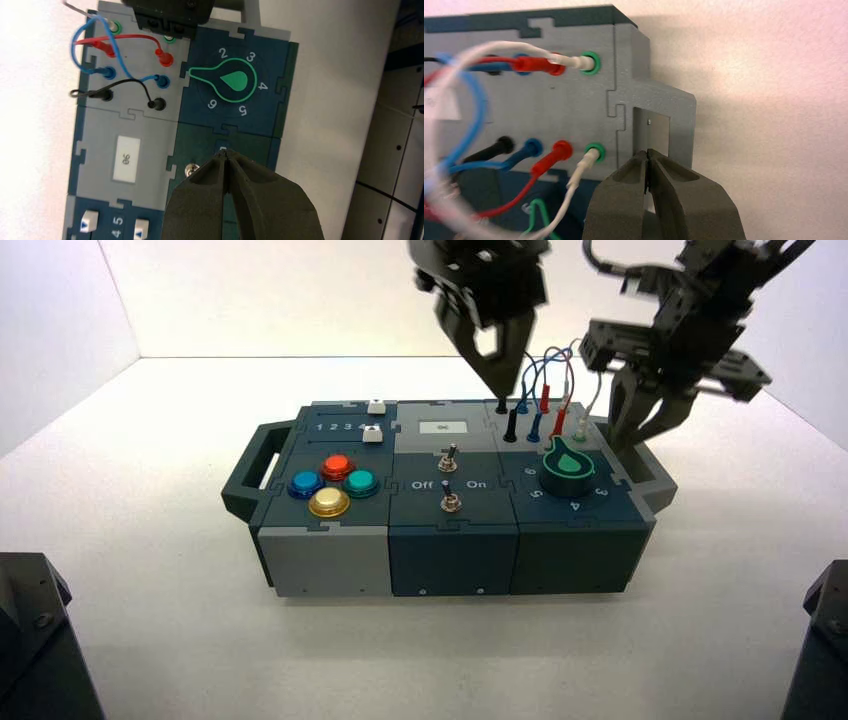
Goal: Flip the bottom switch off with the left gripper.
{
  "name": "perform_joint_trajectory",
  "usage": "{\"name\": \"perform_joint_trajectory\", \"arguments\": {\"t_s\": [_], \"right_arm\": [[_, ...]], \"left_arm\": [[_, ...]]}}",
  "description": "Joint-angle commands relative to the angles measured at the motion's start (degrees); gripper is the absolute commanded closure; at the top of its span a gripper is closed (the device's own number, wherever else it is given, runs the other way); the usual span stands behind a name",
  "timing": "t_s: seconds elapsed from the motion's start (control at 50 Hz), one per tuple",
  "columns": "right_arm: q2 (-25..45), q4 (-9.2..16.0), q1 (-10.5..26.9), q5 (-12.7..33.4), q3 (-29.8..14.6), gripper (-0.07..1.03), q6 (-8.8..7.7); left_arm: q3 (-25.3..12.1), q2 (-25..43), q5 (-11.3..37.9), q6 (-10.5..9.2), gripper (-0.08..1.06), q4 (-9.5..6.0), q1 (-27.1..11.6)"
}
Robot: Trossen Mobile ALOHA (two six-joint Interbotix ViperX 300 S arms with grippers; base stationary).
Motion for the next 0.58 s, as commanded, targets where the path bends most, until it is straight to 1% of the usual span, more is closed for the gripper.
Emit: {"name": "perform_joint_trajectory", "arguments": {"t_s": [0.02, 0.14, 0.24, 0.38, 0.44, 0.58], "right_arm": [[-1.58, -0.35, 0.18, 0.62, -0.79, 0.98, -0.18], [-0.88, -1.67, 0.26, 1.58, -0.62, 0.99, -0.53], [-0.79, -1.93, 0.44, 1.58, 0.09, 0.98, -0.79], [-0.88, -2.2, 0.44, 1.58, 0.88, 0.98, -1.05], [-0.79, -2.64, 0.53, 1.67, 0.62, 0.99, -1.14], [-0.53, -2.64, 0.44, 1.93, -0.35, 0.98, -1.23]], "left_arm": [[0.62, -3.43, 0.18, -0.18, 1.01, -0.18, 1.58], [1.49, -4.04, 1.67, -0.7, 1.01, -0.18, 1.93], [2.64, -5.1, 3.43, -1.41, 1.01, -0.18, 1.93], [4.04, -6.06, 4.66, -1.41, 1.01, -0.18, 1.93], [4.31, -6.33, 5.01, -1.41, 1.01, 0.09, 2.02], [4.31, -6.15, 5.1, -0.97, 1.01, 0.26, 2.37]]}}
